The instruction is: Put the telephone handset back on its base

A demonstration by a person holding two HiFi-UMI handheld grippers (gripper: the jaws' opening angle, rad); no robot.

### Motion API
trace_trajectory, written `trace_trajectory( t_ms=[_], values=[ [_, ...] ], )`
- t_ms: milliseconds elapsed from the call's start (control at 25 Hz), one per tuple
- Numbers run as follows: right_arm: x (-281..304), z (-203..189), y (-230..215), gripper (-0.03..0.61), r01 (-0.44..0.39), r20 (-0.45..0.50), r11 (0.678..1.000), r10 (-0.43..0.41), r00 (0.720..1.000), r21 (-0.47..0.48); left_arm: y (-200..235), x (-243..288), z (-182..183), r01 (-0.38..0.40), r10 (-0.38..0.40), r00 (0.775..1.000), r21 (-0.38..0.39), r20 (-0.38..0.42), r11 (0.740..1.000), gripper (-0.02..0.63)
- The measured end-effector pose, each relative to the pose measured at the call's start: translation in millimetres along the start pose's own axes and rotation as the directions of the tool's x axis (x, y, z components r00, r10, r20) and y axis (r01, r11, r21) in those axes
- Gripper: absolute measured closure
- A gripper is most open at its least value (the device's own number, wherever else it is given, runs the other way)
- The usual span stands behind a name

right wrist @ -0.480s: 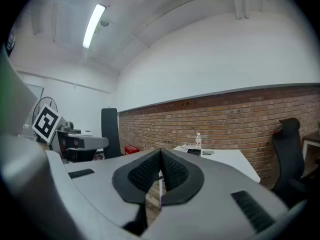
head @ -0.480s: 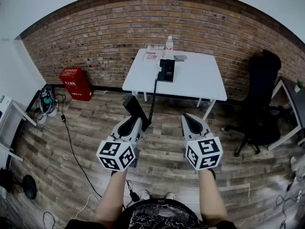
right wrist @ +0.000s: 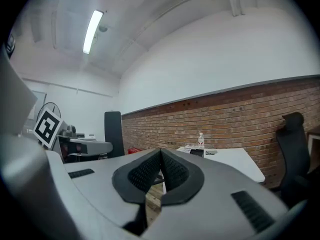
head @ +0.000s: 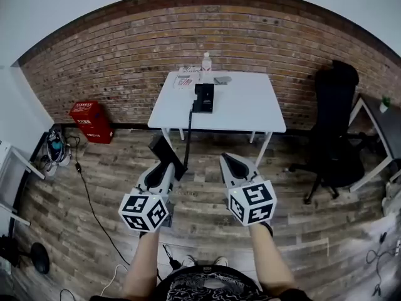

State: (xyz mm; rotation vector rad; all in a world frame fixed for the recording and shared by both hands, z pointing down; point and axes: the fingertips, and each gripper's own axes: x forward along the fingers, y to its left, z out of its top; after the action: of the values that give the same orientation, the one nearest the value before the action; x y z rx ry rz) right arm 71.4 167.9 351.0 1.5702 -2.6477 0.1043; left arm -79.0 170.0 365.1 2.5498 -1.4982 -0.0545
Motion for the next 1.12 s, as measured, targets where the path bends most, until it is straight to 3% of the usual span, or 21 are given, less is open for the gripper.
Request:
trace_trajectory(
  t_ms=[600,1120],
  values=[
    [-1,-5,-55,0.577,-0.040,-0.001,0.999,0.040,0.999,0.008,-34,47,-9,-0.021,0.021,1.000,0.005,-0.015,1.000,0.541],
    [75,-14,-79,0.577,-0.027,-0.022,1.000,0.027,0.999,0.008,25,107,-13,-0.018,0.018,0.999,-0.007,-0.029,1.000,0.541]
  ],
)
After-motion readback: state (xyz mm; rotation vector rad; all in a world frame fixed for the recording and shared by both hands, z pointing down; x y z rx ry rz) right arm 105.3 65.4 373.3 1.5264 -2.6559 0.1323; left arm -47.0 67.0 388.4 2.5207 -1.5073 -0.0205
